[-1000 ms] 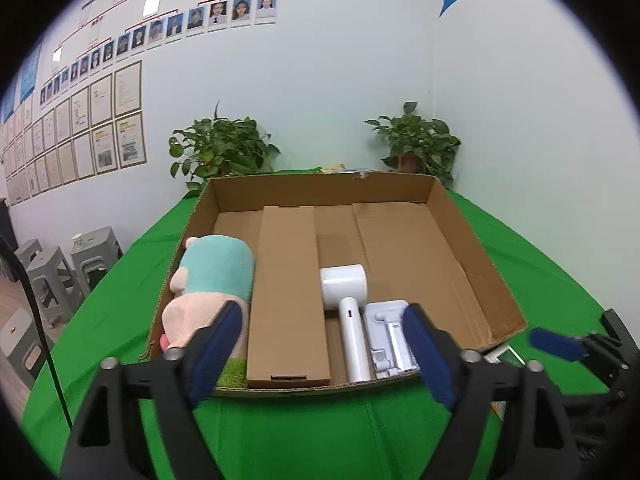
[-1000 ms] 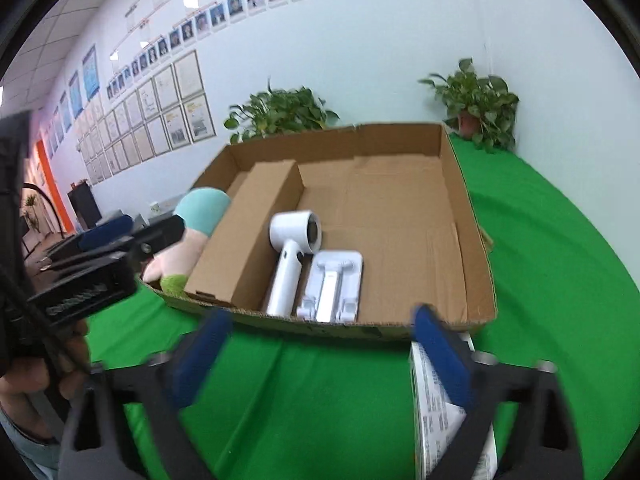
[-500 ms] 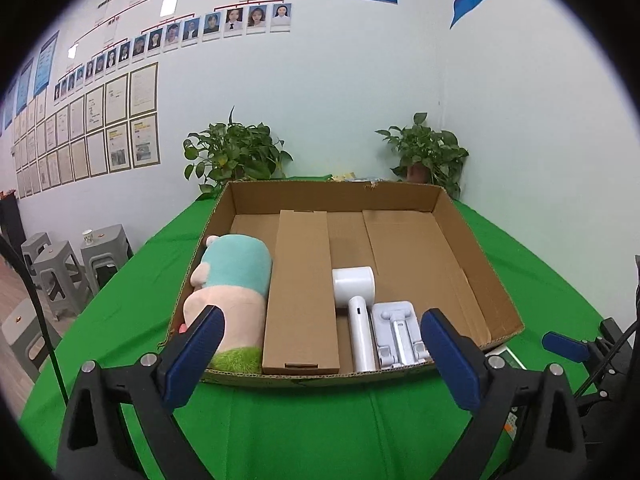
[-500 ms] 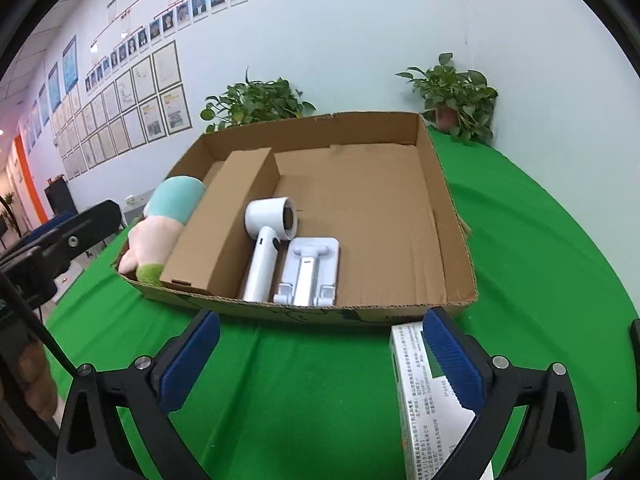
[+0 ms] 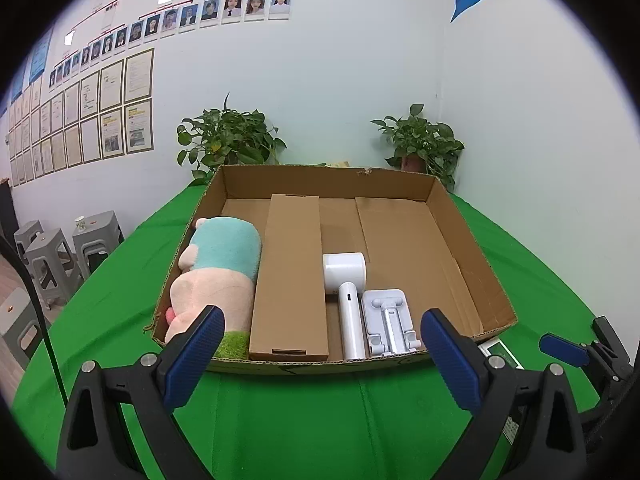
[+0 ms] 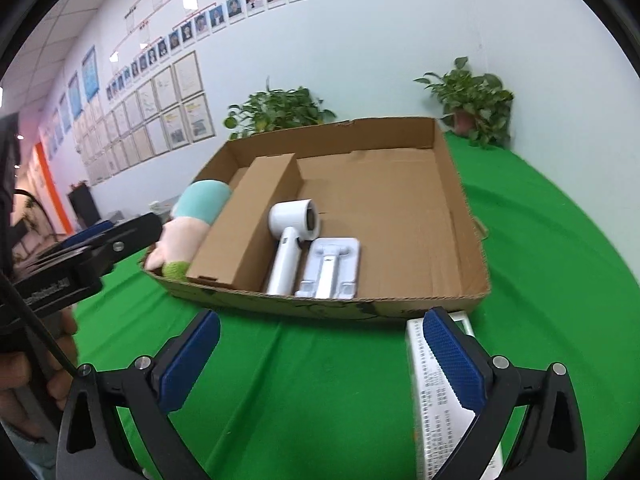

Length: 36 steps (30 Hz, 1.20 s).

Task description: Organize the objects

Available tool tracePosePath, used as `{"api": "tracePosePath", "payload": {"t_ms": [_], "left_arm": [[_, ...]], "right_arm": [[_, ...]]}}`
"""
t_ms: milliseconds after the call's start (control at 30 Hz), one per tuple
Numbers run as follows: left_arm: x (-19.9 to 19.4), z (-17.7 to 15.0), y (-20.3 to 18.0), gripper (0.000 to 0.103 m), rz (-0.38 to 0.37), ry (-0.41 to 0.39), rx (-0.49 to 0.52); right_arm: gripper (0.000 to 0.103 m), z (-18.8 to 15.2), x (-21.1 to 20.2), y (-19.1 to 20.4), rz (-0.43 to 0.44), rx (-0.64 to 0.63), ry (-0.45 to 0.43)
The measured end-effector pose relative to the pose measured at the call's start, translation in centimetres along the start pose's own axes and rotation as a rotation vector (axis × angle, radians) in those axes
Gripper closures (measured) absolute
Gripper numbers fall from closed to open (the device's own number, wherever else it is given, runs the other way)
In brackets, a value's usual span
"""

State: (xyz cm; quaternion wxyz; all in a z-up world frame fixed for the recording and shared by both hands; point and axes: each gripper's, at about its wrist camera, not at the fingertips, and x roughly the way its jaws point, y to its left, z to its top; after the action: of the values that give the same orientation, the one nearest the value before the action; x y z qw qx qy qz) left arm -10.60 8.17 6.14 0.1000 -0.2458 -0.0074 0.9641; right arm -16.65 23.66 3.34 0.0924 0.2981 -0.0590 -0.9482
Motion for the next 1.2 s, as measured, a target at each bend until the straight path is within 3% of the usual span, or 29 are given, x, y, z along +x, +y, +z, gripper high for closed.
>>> {"api": "tracePosePath", "payload": {"t_ms": [300,400,567,667,867,900,1000,1100,1200], "left_arm": [[1.4,-0.5,0.1,0.004,-0.019,0.054,-0.015],[2.0,-0.9,0.1,0.004,-0.059,0.085,-0.031],[4.3,-2.4,-1.2,0.004,-0.237,0.224,-0.056],[5.4,-3.6,-2.3,0.004,-0.305,0.293,-0.068],[6.3,-5.5,-3.3,0.004,-0.363,0.367,-0.103],[6.3,-5.6,-3.3,0.004,-0.361,0.372,-0.102],[6.1,-5.9,-3.1,0.004,-0.358,0.377,-0.105],[6.0,-5.9,-2.6,0.004,-0.358,0.386,-0.119],[6.1,-5.8,-2.1,0.004,-0.38,0.392,-0.134]], "right_arm": [[0.0,-2.3,-0.9,-1.2,0.132,0.009,-0.001],[0.0,-4.5,-0.8,-3.0,0.081,0.015,0.057],[0.0,-6.5,-1.5,-6.7,-0.065,0.041,0.117],[0.0,-7.2,-2.0,-8.3,-0.139,0.031,0.143],[0.001,-9.4,-1.3,-9.4,-0.153,0.029,0.237],[0.004,-9.7,-1.2,-9.1,-0.14,0.025,0.243],[0.038,-10.4,-0.5,-7.6,-0.131,-0.005,0.263],[0.039,-11.0,0.3,-5.5,-0.13,-0.034,0.262],[0.039,-11.2,0.4,-3.4,-0.06,-0.048,0.259]]}}
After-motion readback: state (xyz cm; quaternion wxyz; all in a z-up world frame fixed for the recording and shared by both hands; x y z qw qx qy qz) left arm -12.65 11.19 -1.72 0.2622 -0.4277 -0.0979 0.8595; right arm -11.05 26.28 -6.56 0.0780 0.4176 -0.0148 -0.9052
